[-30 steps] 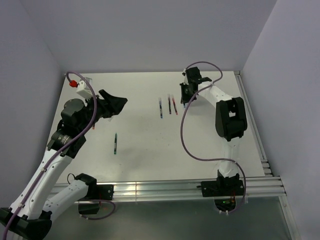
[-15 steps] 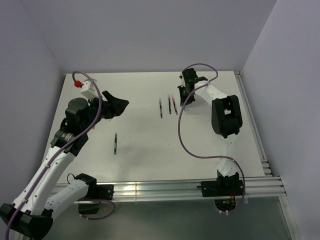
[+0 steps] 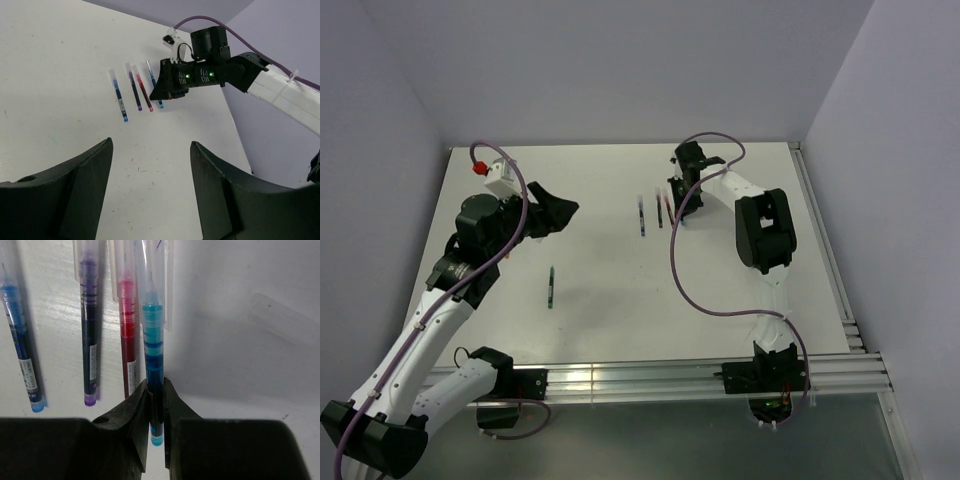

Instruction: Insert the pens into the pen caps

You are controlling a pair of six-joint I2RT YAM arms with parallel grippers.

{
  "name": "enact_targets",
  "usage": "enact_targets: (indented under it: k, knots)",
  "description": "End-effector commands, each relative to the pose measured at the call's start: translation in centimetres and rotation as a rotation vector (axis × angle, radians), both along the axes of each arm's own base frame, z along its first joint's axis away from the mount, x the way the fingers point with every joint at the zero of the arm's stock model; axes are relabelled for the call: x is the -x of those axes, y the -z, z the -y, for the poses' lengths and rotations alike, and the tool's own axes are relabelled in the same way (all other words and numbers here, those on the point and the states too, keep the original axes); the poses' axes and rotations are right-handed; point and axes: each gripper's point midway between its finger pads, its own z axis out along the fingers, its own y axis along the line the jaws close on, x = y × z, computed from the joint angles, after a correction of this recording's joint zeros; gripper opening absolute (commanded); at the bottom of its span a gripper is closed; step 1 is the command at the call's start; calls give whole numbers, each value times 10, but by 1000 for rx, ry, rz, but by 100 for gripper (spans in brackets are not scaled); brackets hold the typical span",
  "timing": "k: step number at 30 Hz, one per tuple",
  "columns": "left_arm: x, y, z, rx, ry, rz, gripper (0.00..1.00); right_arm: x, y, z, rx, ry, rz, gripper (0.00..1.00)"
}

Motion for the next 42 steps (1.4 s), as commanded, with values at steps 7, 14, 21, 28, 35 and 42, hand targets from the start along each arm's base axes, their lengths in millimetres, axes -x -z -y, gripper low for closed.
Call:
enact_targets:
  k: [7,14,21,28,35,42]
  knots:
    - [-6,0,2,-3,20,33,68,-8,-8,1,22,8,29,20]
    - [-8,2,1,-6,15,28,68,-7,-8,3,27,11,25,25]
    - [-9,4,1,-3,18,23,68,-7,-8,3,32,12,25,27]
    - [-10,7,0,-5,16,16,67,-8,-13,4,37,17,35,27]
    - [-11,9,-1,-9,14,13,67,-7,-22,3,23,11,47,33]
    - [-12,10,-6,-15,3,16,67,-7,-37,5,22,27,75,40]
